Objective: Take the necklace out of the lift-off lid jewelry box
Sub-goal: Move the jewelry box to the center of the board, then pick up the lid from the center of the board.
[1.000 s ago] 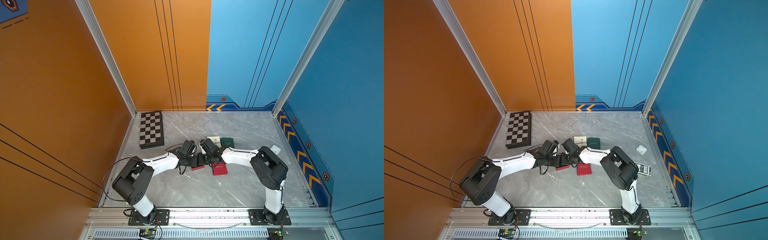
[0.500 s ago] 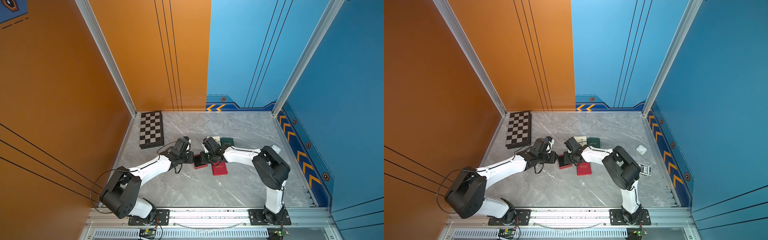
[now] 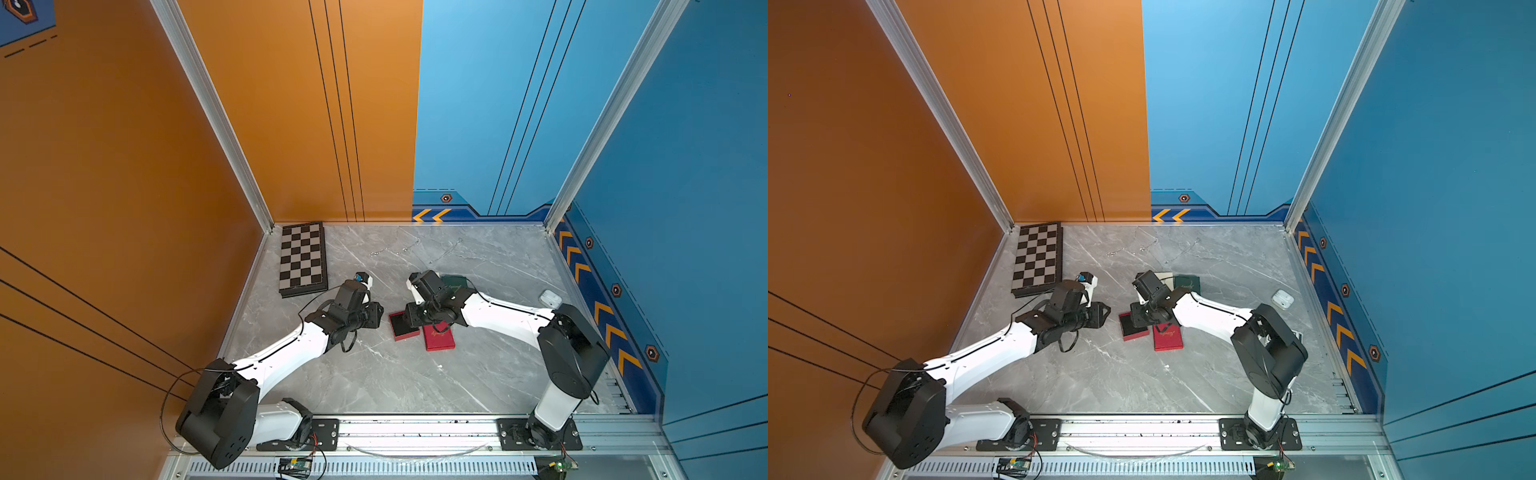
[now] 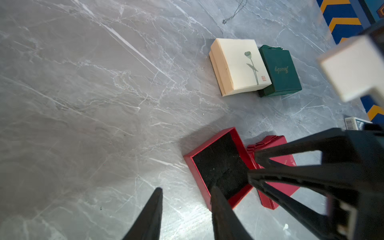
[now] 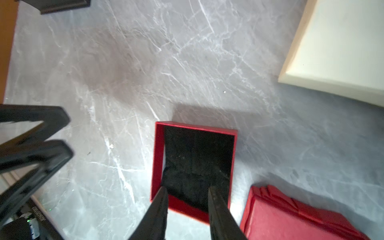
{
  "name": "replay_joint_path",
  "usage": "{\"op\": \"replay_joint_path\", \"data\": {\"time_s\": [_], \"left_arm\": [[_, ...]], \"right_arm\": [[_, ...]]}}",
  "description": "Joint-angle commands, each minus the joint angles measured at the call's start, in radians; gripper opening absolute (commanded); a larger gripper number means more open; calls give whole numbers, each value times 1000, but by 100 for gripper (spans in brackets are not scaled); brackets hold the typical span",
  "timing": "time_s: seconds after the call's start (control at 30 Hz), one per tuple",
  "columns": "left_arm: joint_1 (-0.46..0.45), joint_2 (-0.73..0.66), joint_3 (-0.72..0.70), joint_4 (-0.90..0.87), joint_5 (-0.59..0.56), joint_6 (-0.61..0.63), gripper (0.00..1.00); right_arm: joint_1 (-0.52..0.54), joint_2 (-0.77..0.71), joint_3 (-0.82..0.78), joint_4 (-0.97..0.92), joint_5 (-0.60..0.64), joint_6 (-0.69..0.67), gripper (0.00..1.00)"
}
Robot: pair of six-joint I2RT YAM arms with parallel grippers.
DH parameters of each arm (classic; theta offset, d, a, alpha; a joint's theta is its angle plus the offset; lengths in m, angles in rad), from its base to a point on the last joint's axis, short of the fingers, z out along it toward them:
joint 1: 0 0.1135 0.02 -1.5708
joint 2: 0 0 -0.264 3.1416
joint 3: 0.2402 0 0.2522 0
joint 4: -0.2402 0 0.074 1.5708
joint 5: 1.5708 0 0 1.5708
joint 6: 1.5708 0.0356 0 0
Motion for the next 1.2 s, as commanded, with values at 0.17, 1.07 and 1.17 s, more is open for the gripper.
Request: {"op": "replay_joint_path", "data": {"time_s": [0.17,1.07,1.17], "left_arm": [[37,-60,-43,71,22,24,62],[89,-53,-65,94,86,13,75],[91,-45,-65,97,88,11,75]], "right_arm": [[14,-146,-67,-224,250,10,70],[3,16,-57,-264,273,19,99],[-9,18,-68,-253,261,20,98]]}}
